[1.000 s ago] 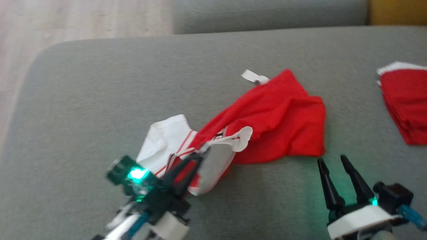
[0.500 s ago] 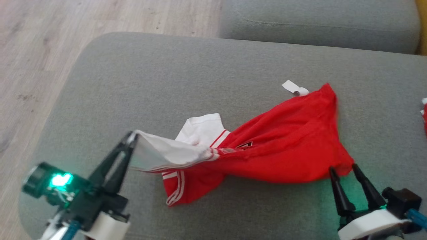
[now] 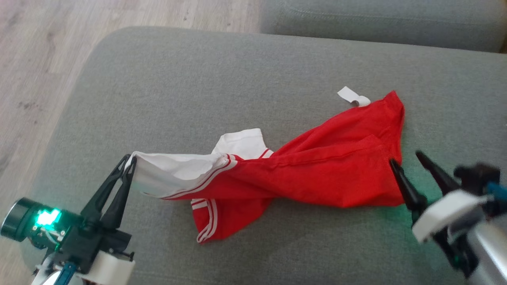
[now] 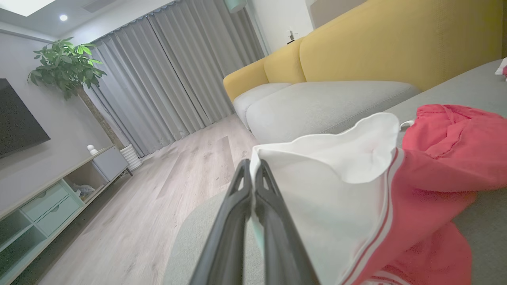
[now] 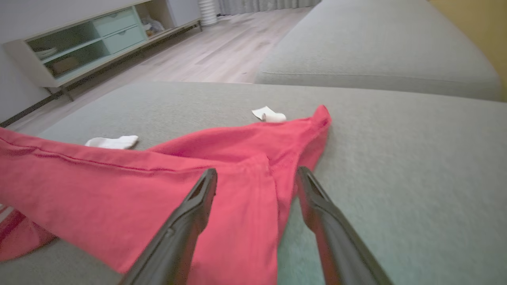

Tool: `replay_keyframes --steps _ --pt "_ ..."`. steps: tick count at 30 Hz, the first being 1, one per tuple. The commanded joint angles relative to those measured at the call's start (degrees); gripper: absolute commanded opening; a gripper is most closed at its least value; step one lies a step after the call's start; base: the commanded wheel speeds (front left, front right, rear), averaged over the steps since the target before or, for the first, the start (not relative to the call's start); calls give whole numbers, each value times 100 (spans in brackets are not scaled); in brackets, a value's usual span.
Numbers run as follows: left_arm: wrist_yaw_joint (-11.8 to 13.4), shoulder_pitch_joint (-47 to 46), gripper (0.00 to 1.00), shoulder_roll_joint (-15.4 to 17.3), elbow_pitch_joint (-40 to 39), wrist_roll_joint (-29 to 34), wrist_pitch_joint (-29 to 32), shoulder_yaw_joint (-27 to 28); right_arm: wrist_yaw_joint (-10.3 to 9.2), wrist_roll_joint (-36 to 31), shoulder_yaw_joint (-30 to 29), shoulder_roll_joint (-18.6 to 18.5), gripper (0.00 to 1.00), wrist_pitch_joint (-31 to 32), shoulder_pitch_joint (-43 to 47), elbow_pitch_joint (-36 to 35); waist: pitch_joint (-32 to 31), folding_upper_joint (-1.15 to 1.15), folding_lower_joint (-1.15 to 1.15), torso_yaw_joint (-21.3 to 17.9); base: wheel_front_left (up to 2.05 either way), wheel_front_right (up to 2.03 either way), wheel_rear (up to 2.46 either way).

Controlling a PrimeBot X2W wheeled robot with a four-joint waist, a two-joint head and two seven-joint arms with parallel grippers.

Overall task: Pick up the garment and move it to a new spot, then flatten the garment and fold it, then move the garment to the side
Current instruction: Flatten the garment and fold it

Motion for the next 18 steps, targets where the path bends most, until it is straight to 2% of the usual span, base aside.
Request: replay_keyframes --steps 1,9,18 --pt "38 -294 0 206 -121 -23 -61 343 37 99 151 -189 100 41 -200 -107 38 0 0 34 0 0 0" --pt "-5 -446 0 42 34 -22 -140 216 37 1353 894 -414 100 536 -1084 549 182 0 0 235 0 0 0" --pt "-40 -559 0 -100 193 -25 -219 99 37 1998 1558 -575 100 686 -1637 1248 271 0 0 405 0 0 0"
